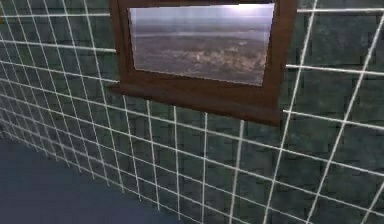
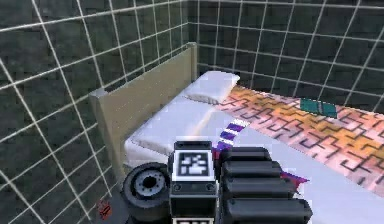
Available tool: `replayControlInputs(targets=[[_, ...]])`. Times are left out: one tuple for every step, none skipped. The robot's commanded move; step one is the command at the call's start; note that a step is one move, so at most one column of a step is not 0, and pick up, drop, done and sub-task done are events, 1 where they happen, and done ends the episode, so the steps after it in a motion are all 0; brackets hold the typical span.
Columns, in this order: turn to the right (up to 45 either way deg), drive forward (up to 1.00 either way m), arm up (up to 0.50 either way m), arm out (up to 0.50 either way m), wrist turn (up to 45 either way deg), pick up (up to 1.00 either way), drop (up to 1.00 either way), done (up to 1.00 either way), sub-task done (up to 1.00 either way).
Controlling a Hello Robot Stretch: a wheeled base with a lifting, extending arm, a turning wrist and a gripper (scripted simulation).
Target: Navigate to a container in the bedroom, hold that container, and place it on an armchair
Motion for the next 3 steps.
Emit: replayControlInputs(targets=[[6.0,0.00,0.00,0.00,0.0,0.00,0.00,0.00,0.00],[0.0,0.15,0.00,0.00,0.0,0.00,0.00,0.00,0.00],[-15.0,0.00,0.00,0.00,0.0,0.00,0.00,0.00,0.00]])
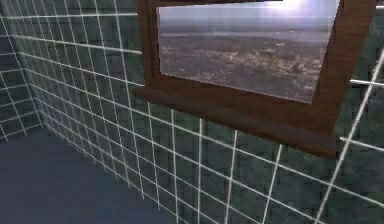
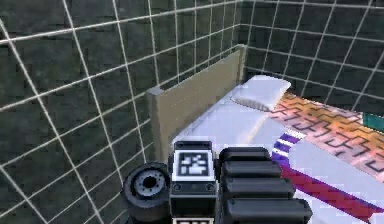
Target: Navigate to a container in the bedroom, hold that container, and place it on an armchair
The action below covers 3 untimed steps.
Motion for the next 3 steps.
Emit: replayControlInputs(targets=[[0.0,0.35,0.00,0.00,0.0,0.00,0.00,0.00,0.00],[-45.0,0.00,0.00,0.00,0.0,0.00,0.00,0.00,0.00],[-6.0,0.00,0.00,0.00,0.0,0.00,0.00,0.00,0.00]])
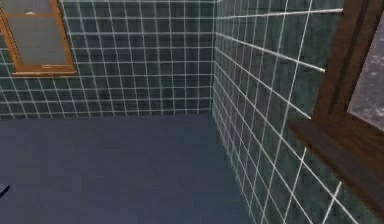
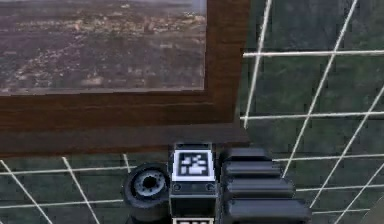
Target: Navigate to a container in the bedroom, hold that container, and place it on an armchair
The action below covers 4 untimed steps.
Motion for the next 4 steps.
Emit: replayControlInputs(targets=[[0.0,0.60,0.00,0.00,0.0,0.00,0.00,0.00,0.00],[-45.0,0.00,0.00,0.00,0.0,0.00,0.00,0.00,0.00],[-18.0,0.00,0.00,0.00,0.0,0.00,0.00,0.00,0.00],[0.0,0.80,0.00,0.00,0.0,0.00,0.00,0.00,0.00]])
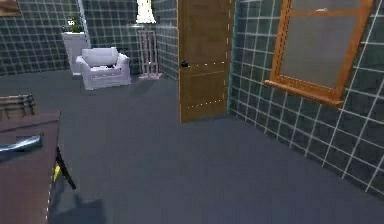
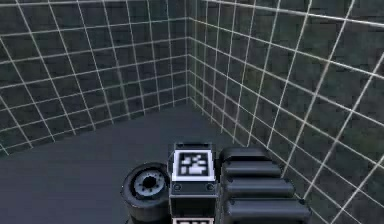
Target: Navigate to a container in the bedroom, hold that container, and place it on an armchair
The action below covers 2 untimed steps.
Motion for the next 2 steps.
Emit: replayControlInputs(targets=[[-21.0,0.00,0.00,0.00,0.0,0.00,0.00,0.00,0.00],[0.0,1.00,0.00,0.00,0.0,0.00,0.00,0.00,0.00]])
